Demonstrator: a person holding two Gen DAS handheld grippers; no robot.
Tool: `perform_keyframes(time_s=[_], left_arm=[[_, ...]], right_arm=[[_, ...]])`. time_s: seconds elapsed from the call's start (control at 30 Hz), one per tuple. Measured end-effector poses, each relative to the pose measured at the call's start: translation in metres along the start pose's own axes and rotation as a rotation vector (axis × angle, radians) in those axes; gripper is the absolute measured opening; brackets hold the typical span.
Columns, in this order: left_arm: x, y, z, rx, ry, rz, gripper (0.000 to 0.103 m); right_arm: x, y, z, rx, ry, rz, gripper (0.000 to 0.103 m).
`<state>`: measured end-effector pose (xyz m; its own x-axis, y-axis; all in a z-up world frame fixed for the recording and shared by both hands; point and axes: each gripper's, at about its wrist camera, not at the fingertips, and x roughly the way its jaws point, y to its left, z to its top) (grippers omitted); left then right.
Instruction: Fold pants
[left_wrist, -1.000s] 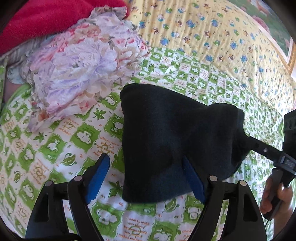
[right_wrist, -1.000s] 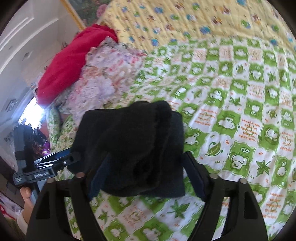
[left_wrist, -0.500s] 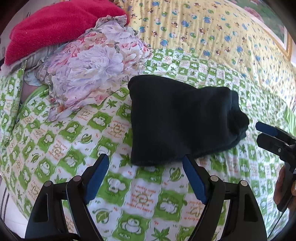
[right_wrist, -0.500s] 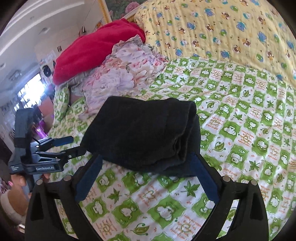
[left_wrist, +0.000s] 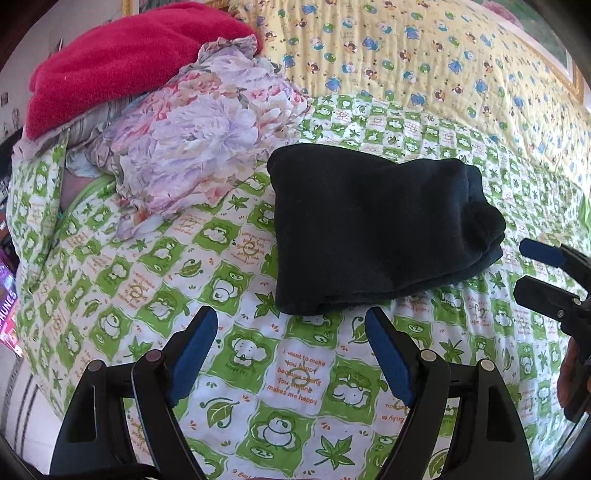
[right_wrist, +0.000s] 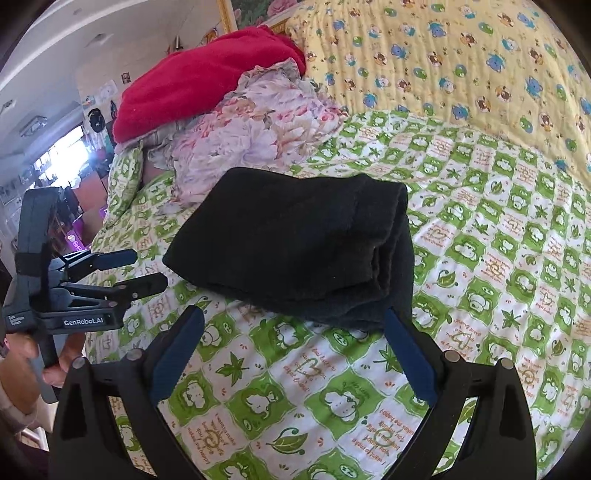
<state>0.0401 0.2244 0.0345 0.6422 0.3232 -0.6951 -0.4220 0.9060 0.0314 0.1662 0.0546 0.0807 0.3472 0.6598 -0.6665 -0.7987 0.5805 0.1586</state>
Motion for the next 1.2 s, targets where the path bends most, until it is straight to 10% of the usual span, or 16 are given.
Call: perform_keyframes(time_s=[1.2], left_arm=[[0.023,-0.007,0.000,0.049,0.007,0.021,0.084]], right_arm=[[0.025,-0.002,-0.005,0.001,0.036,-0.008,0.098]])
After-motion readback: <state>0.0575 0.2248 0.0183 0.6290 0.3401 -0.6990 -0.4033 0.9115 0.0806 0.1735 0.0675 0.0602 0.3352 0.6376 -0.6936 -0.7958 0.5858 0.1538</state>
